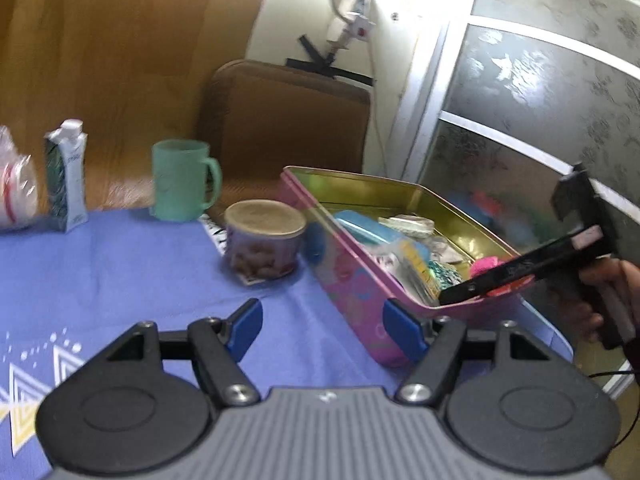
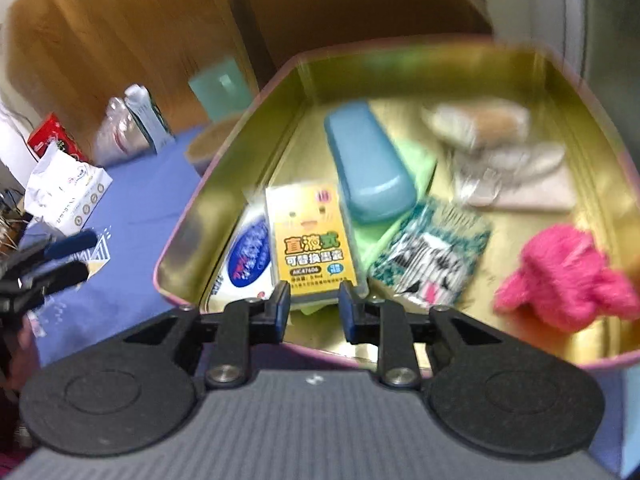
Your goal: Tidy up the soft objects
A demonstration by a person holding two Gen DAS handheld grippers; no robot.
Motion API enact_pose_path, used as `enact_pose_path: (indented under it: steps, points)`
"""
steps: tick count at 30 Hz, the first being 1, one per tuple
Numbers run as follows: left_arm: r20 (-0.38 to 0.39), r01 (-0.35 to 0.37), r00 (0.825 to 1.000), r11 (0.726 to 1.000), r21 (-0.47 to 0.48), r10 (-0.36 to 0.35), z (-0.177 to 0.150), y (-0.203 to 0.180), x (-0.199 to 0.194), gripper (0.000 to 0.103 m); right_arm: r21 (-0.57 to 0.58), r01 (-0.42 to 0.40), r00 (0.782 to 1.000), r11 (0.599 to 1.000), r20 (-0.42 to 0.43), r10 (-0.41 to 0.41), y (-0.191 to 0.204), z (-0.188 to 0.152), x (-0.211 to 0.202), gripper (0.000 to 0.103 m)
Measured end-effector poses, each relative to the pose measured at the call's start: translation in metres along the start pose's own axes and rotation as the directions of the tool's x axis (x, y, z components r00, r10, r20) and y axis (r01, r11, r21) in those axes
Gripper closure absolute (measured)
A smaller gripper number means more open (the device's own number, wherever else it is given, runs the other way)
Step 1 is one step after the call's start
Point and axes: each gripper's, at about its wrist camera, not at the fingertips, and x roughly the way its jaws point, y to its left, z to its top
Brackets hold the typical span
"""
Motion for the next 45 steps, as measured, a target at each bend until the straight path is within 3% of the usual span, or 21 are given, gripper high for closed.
enact_pose_path:
  steps: [3, 7, 12, 16, 19, 20, 22, 24, 27, 29, 32, 35, 37, 38, 41, 45]
  points:
    - [0.005, -0.003, 1.0, 0.999, -0.037, 0.003, 0.0, 0.011, -0.003, 0.035, 0.028, 0.003, 1.0, 1.0, -0.022, -0.002, 0.003, 0.014, 0.022, 0.074]
    - [0.004, -0.019, 1.0, 0.999, -0.046, 0.02, -0.001, 0.016, -0.007, 0.035, 0.062, -0.006, 0.983, 0.998, 0.183, -0.005, 0.018, 0.028, 0.027, 0.072]
    - [0.002, -0.033, 0.999, 0.999, -0.026, 0.033, -0.007, 0.017, -0.016, 0.033, 0.028, 0.055, 0.954, 0.998, 0.294, -0.061, 0.037, 0.011, 0.011, 0.072]
    - [-0.026, -0.008, 1.0, 0.999, -0.043, 0.007, -0.01, 0.013, -0.009, 0.033, -0.023, 0.0, 0.963, 1.0, 0.27, 0.007, 0.049, -0.01, 0.003, 0.072]
    - [-0.049, -0.004, 0.999, 0.999, -0.032, 0.003, -0.012, 0.002, -0.009, 0.033, 0.015, -0.033, 0.978, 0.999, 0.206, 0.029, 0.043, -0.004, 0.015, 0.072]
    - [-0.055, -0.008, 0.998, 1.0, -0.025, 0.006, -0.012, -0.002, -0.01, 0.033, 0.031, -0.027, 0.983, 0.999, 0.183, 0.021, 0.04, -0.001, 0.02, 0.076]
    - [-0.069, -0.021, 0.997, 1.0, -0.014, 0.02, -0.013, -0.008, -0.012, 0.033, 0.06, 0.059, 0.981, 0.996, 0.184, -0.07, 0.032, 0.004, 0.026, 0.077]
    - [-0.079, -0.031, 0.996, 0.999, 0.005, 0.032, -0.014, -0.015, -0.016, 0.033, 0.099, 0.214, 0.944, 0.972, 0.236, -0.232, 0.023, 0.004, 0.018, 0.073]
    - [-0.087, -0.051, 0.995, 0.998, 0.031, 0.053, -0.015, -0.027, -0.019, 0.028, 0.103, 0.099, 0.939, 0.99, 0.319, -0.127, 0.023, -0.02, -0.014, 0.073]
    - [-0.096, -0.048, 0.994, 0.999, 0.022, 0.05, -0.015, -0.032, -0.018, 0.023, 0.081, 0.064, 0.919, 0.995, 0.384, -0.09, 0.028, -0.043, -0.037, 0.071]
    - [-0.11, -0.061, 0.992, 0.998, 0.034, 0.065, -0.016, -0.04, -0.016, 0.017, 0.056, 0.018, 0.865, 0.998, 0.499, -0.044, 0.036, -0.086, -0.07, 0.057]
    - [-0.093, -0.115, 0.988, 0.992, 0.054, 0.12, -0.02, -0.048, -0.017, 0.001, 0.065, 0.031, 0.803, 0.997, 0.592, -0.063, 0.048, -0.124, -0.091, 0.049]
    - [-0.09, -0.14, 0.985, 0.988, 0.06, 0.145, -0.021, -0.05, -0.017, 0.0, 0.1, 0.033, 0.776, 0.994, 0.624, -0.089, 0.054, -0.145, -0.094, 0.042]
    - [-0.096, -0.151, 0.983, 0.987, 0.061, 0.156, -0.022, -0.051, -0.016, 0.0, 0.116, 0.038, 0.772, 0.993, 0.628, -0.103, 0.057, -0.151, -0.095, 0.039]
    - [-0.107, -0.186, 0.975, 0.98, 0.071, 0.193, -0.023, -0.052, -0.016, 0.0, 0.12, 0.047, 0.79, 0.992, 0.603, -0.11, 0.07, -0.162, -0.088, 0.036]
    - [-0.092, -0.234, 0.966, 0.969, 0.086, 0.241, -0.025, -0.049, -0.02, 0.0, 0.127, 0.036, 0.799, 0.991, 0.592, -0.105, 0.079, -0.163, -0.078, 0.019]
